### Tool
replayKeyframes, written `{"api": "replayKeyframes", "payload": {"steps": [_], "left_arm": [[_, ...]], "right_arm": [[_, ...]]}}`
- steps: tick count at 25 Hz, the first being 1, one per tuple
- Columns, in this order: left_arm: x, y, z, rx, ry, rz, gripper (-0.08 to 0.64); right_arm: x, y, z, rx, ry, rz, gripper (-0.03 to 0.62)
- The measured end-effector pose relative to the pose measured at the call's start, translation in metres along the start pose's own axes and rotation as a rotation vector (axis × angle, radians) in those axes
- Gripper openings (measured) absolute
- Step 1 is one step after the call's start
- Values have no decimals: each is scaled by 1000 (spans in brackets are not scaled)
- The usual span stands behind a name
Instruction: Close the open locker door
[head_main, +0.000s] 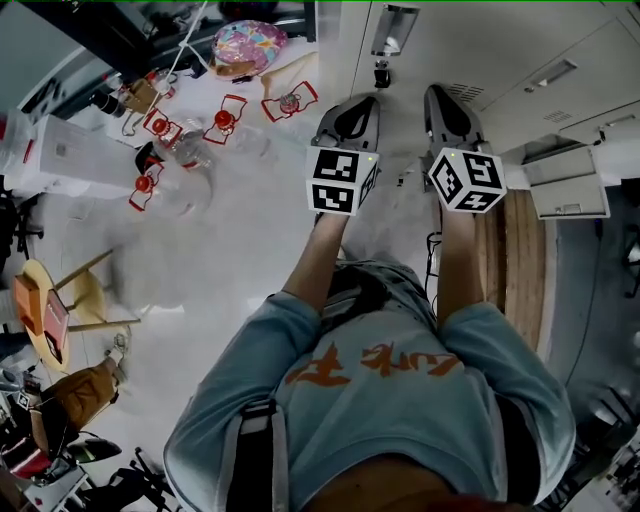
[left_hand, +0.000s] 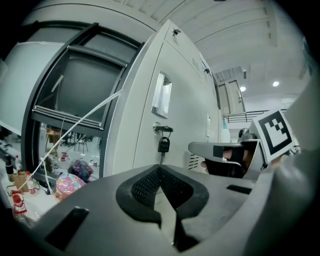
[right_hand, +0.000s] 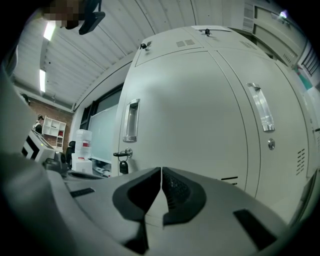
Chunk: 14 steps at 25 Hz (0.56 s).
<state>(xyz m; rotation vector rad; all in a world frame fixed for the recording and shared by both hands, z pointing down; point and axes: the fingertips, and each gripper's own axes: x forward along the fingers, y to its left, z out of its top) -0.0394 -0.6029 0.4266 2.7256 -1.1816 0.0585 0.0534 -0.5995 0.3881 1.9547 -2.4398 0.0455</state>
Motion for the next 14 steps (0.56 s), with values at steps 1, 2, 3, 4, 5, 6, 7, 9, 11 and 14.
{"api": "replayKeyframes", "payload": {"steps": [1,2,3,4,5,6,7,9,11,14], "left_arm": [[0,1,-2,-2,2,1,21],[0,2,-3,-5,4,3,21],[0,3,-4,-9,6,5,21],[-1,4,-4,-12,7,7,21],[-2,5,-4,-15,7,10,21],[-3,6,-4,-18,7,12,21],[-3,7,-4,-19,6,14,21],[-5,8,-7,-20,10,16,21],[-6,9,-11,-19,17,20,21],[-8,13,-16,-16,20,33,21]], "right_arm": [[1,0,0,-3,2,0,31],[2,1,0,-5,4,-1,31],[3,1,0,-6,6,-1,31],[4,1,0,-6,7,-1,31],[4,2,0,-7,9,0,31],[5,4,0,-9,9,2,31],[5,5,1,-10,10,4,31],[7,8,1,-14,10,9,31],[8,10,-1,-18,12,12,31],[8,13,-4,-23,18,18,31]]}}
